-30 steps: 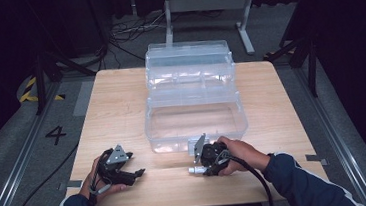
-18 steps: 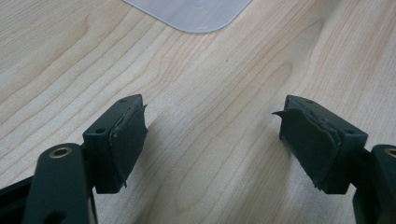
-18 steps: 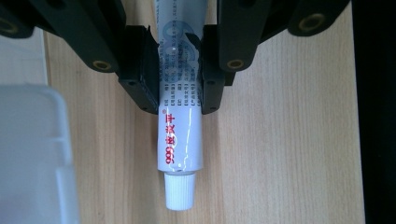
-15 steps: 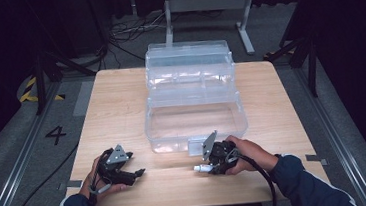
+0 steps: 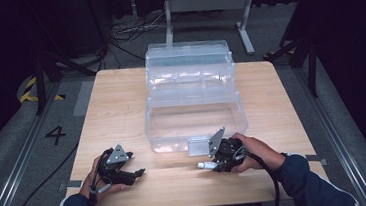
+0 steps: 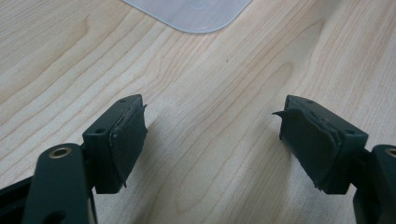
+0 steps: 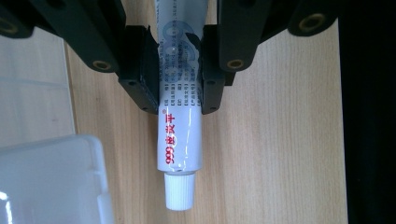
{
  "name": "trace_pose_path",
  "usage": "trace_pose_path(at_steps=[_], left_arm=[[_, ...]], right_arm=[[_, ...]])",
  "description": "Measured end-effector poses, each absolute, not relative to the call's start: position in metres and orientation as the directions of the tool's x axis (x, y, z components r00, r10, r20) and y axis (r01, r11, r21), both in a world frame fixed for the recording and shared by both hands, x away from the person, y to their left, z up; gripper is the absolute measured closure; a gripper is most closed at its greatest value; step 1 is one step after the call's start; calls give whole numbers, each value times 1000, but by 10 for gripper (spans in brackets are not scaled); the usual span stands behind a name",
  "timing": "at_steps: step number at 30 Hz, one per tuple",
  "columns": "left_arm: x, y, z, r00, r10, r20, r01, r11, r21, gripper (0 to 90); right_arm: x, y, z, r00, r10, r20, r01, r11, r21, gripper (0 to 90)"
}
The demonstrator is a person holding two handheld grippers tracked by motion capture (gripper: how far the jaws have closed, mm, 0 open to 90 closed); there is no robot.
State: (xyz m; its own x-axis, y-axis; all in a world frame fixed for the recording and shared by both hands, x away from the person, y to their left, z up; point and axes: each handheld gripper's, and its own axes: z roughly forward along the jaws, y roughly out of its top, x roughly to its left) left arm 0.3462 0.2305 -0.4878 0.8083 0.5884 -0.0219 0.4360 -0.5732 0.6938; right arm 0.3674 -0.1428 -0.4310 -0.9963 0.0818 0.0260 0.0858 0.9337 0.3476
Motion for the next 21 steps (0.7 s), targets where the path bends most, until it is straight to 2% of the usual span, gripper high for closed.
trace_pose_path(at_steps=[21], left_arm=[[348, 230, -488, 811, 584, -20, 433, -577, 692, 225]], right_arm=[[361, -165, -411, -995, 99, 5, 93, 918, 386, 709]])
